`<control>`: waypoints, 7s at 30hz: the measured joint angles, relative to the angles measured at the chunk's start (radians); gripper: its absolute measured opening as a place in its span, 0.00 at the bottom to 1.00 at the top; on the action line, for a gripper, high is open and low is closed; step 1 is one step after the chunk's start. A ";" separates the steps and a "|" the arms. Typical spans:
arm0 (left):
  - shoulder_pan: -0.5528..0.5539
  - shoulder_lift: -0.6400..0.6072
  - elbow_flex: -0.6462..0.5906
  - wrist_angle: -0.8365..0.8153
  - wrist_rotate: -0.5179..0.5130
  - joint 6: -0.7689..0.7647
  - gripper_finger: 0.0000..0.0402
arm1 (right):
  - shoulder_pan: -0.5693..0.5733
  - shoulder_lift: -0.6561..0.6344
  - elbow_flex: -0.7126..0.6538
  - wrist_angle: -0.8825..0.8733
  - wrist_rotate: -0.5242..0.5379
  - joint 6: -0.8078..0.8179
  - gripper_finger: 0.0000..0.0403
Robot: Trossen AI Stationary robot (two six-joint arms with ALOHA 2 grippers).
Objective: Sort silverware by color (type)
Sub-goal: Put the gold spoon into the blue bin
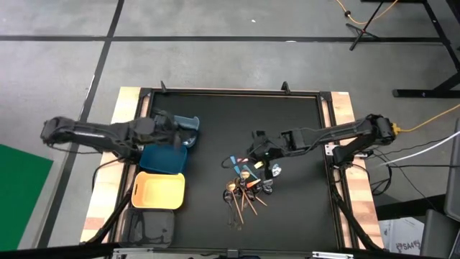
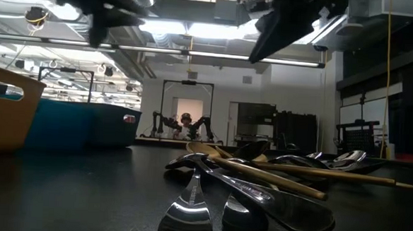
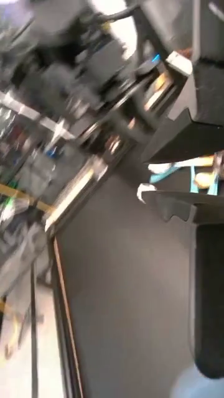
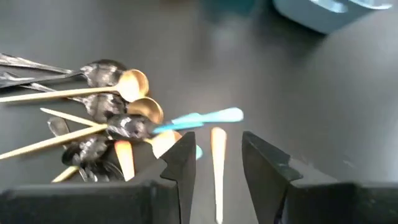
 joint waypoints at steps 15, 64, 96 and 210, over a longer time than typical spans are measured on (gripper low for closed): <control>-0.187 0.557 0.108 0.534 0.091 0.168 0.18 | 0.000 -0.231 0.000 -0.160 0.020 -0.001 0.30; -0.283 1.207 0.585 0.016 0.327 1.000 0.18 | 0.000 -0.322 0.000 -0.350 0.130 0.003 0.30; -0.281 1.207 0.585 -0.082 0.305 1.130 0.18 | 0.000 -0.322 0.000 -0.327 0.130 0.003 0.30; -0.247 0.404 0.485 -1.233 -0.090 0.335 0.01 | 0.000 -0.214 0.001 -0.276 0.111 0.029 0.30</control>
